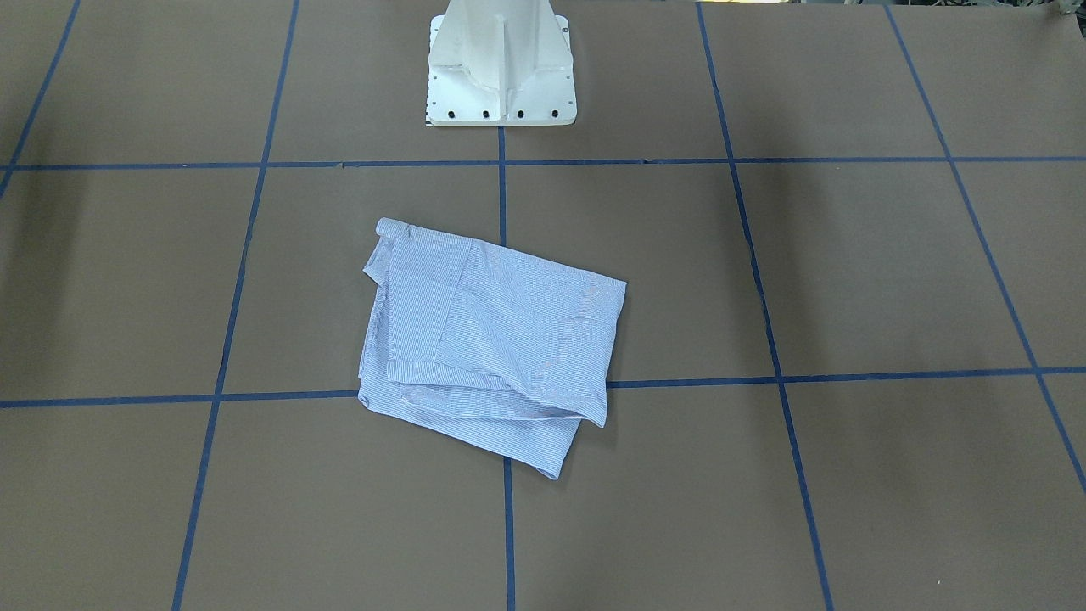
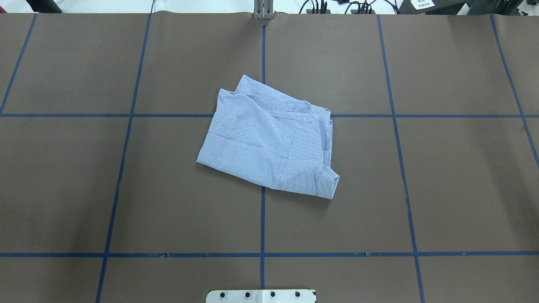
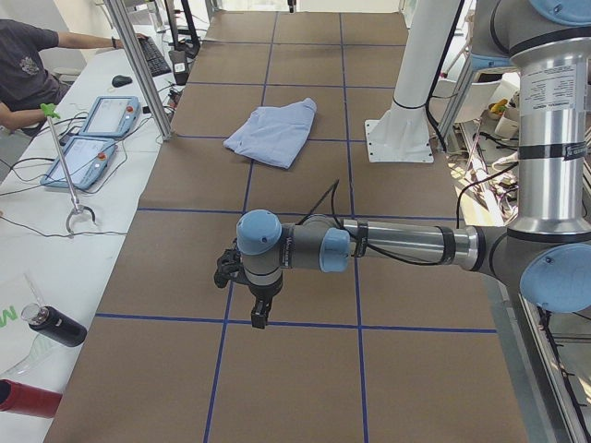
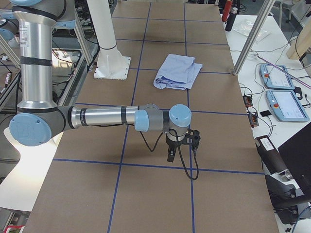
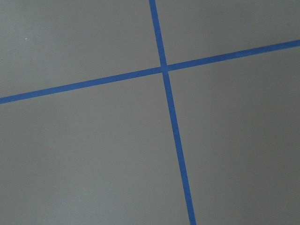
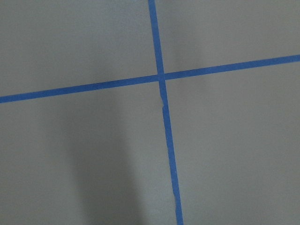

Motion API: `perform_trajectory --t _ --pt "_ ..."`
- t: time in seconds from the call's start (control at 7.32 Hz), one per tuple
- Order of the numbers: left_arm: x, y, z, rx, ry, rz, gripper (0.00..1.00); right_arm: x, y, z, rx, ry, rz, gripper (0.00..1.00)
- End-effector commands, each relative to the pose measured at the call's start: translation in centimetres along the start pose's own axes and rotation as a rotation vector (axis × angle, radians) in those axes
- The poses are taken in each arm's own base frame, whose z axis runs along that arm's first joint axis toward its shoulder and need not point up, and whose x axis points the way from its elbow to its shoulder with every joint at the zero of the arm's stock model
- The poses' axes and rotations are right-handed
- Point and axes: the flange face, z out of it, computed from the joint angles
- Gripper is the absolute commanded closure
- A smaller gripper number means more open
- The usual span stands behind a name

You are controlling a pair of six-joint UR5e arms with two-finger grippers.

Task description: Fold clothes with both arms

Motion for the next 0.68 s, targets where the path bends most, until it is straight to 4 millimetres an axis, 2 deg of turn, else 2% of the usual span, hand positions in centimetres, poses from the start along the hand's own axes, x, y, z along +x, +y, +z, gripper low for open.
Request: perform_trajectory --t 0.0,0.55 --pt "0.01 -0.18 -0.19 0.004 -0.002 0.001 0.0 0.72 0.24 0.54 -0.01 0.007 -0.099 0.0" --pt "0.03 -0.32 -0.23 0.005 -0.002 0.002 0.0 0.67 0.24 0.49 -0.009 0.007 -0.091 0.0"
